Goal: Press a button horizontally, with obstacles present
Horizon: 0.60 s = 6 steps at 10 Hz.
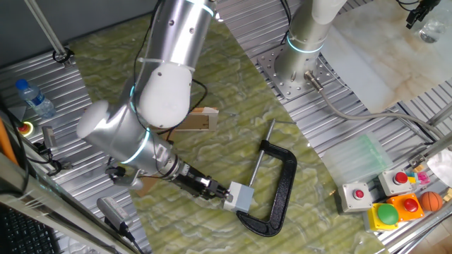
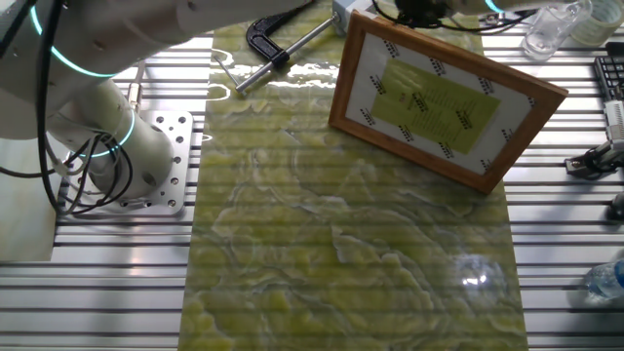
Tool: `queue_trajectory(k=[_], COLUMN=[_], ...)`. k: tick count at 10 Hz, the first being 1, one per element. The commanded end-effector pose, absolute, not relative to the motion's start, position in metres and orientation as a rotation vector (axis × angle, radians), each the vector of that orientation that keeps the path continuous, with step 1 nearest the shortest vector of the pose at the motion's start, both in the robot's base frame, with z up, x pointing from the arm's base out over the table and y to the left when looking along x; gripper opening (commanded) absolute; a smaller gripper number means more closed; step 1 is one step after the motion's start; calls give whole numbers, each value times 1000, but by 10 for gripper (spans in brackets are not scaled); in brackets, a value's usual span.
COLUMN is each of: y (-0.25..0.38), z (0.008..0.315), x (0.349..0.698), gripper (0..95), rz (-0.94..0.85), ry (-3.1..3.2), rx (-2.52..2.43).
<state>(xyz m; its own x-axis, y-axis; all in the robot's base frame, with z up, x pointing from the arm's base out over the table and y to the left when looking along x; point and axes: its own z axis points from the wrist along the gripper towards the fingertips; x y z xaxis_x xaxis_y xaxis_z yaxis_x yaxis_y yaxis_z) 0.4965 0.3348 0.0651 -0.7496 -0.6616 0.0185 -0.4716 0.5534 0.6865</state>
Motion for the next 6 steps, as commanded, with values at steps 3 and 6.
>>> queue_trajectory(k=[3, 6], y=[333, 333], z=[63, 65], x=[483, 481], gripper=[760, 760], rz=[-990, -995], ry=[-2514, -2513], rx=[924, 919])
